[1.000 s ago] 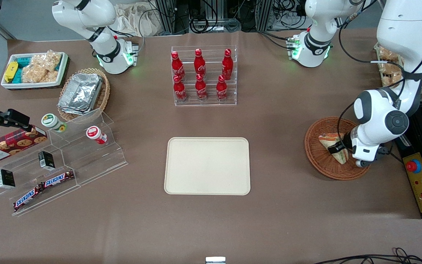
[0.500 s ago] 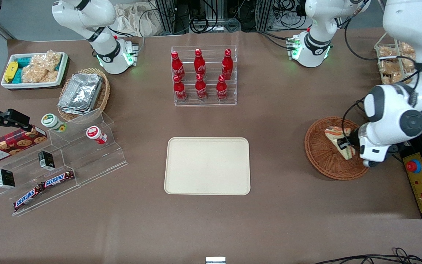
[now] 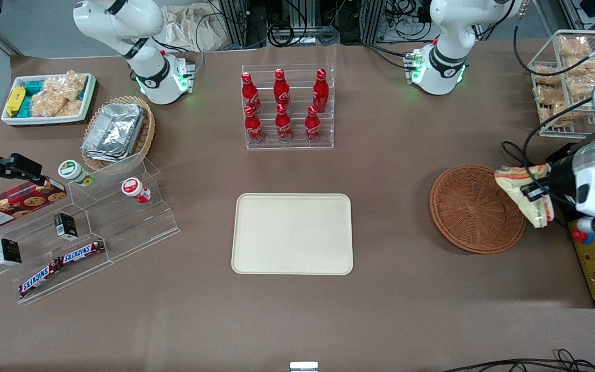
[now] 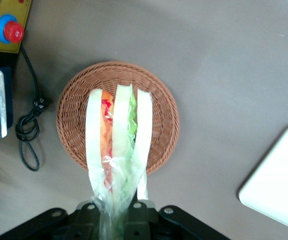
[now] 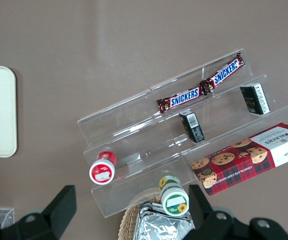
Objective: Place sandwich from basket to tray
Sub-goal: 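Lift the sandwich up out of the basket with the left gripper, then carry the sandwich over the cream tray and lower it onto it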
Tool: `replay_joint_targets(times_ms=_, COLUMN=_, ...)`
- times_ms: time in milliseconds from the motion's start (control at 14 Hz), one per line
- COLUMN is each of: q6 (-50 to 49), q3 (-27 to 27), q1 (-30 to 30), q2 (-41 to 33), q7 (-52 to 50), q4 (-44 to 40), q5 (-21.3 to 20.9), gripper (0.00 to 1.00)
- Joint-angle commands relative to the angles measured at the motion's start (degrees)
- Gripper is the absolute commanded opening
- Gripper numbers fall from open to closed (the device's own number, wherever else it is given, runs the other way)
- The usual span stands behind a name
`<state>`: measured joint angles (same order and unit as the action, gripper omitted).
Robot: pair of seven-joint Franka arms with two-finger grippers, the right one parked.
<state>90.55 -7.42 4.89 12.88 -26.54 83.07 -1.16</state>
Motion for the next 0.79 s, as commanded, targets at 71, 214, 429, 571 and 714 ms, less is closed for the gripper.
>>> replay_joint_targets(times_ms=71, q6=-1.00, q3=-3.82, q1=-0.14, q2=1.44, q7=2.45, q4=-3.71, q5=0.11, gripper=0.02)
replay_joint_targets(times_ms=214, q6=3.55, q3=-9.00, q1=-0.23, q2=3.19, q7=2.63, q4=-1.70, q5=-0.07, gripper=0.01)
replay_joint_targets(times_ms=429, q6=11.82, q3=-11.57, q1=-6.88, q2=7.49, q7=2.02, q4=0.95, q5=-0.85, gripper=0.01)
replay_joint_targets(times_ms=571, q6=16.65, q3=-11.48, q1=-12.07, q2=12.67, q7=0.44, q4=0.78, q5=-0.94, gripper=0.01)
replay_joint_targets(times_ms=714, q6=21.49, q3=-11.13, q1=-16.47, q2=17.33, q7=-1.23, q4=0.43, q5=-1.12, gripper=0.01)
